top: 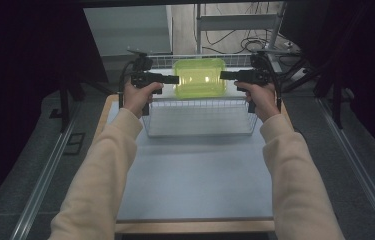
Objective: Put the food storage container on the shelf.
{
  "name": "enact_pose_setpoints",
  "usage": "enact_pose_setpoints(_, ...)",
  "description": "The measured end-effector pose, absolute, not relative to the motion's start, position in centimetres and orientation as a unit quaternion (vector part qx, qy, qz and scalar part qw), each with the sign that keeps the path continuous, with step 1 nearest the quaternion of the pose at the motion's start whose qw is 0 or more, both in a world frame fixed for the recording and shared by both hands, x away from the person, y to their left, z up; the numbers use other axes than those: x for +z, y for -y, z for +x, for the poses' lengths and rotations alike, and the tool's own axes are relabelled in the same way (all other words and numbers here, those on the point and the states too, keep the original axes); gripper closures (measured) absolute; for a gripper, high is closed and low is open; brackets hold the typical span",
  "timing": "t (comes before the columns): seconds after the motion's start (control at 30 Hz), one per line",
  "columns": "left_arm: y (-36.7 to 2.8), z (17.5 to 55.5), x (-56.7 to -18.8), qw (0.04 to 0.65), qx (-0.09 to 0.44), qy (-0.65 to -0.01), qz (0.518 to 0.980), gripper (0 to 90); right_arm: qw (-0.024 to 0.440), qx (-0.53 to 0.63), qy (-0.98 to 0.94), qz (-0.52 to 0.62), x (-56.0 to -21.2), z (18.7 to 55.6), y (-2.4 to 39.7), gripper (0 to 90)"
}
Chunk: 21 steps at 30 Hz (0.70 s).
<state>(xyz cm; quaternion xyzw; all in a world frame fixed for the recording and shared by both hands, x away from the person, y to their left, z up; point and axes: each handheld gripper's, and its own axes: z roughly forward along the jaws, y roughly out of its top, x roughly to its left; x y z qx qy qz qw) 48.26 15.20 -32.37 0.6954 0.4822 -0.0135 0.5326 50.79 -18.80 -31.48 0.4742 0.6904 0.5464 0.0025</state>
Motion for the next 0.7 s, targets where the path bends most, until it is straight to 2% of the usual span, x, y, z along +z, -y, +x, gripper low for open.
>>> enact_pose_setpoints(0.07, -15.1, 48.7, -32.4, 0.527, -0.004, -0.487, 0.696, 73.9, 0.007, 0.545, -0.69, 0.476, -31.6, 51.1, 18.6, 71.4)
enact_pose_setpoints(0.2, -14.7, 49.5, -32.8, 0.526, 0.003, -0.499, 0.689, 63.9, 0.046, 0.524, -0.707, 0.472, -32.0, 51.3, 17.8, 62.2)
enact_pose_setpoints(0.33, -14.5, 49.8, -33.3, 0.527, 0.011, -0.49, 0.694, 41.8, 0.054, 0.523, -0.706, 0.475, -32.7, 51.5, 17.9, 56.4)
enact_pose_setpoints(0.43, -14.6, 49.7, -33.2, 0.531, 0.008, -0.484, 0.696, 18.1, 0.06, 0.531, -0.7, 0.474, -32.7, 51.3, 18.3, 51.4)
enact_pose_setpoints(0.47, -14.8, 49.4, -33.0, 0.531, 0.018, -0.484, 0.695, 14.8, 0.062, 0.533, -0.699, 0.473, -32.6, 51.1, 18.4, 48.6)
enact_pose_setpoints(0.57, -15.9, 48.0, -32.5, 0.527, 0.049, -0.477, 0.701, 11.0, 0.088, 0.551, -0.692, 0.458, -31.8, 49.6, 19.2, 43.7)
enact_pose_setpoints(0.7, -16.8, 44.7, -32.1, 0.536, 0.07, -0.454, 0.708, 10.9, 0.124, 0.565, -0.707, 0.407, -31.3, 46.2, 20.4, 39.1)
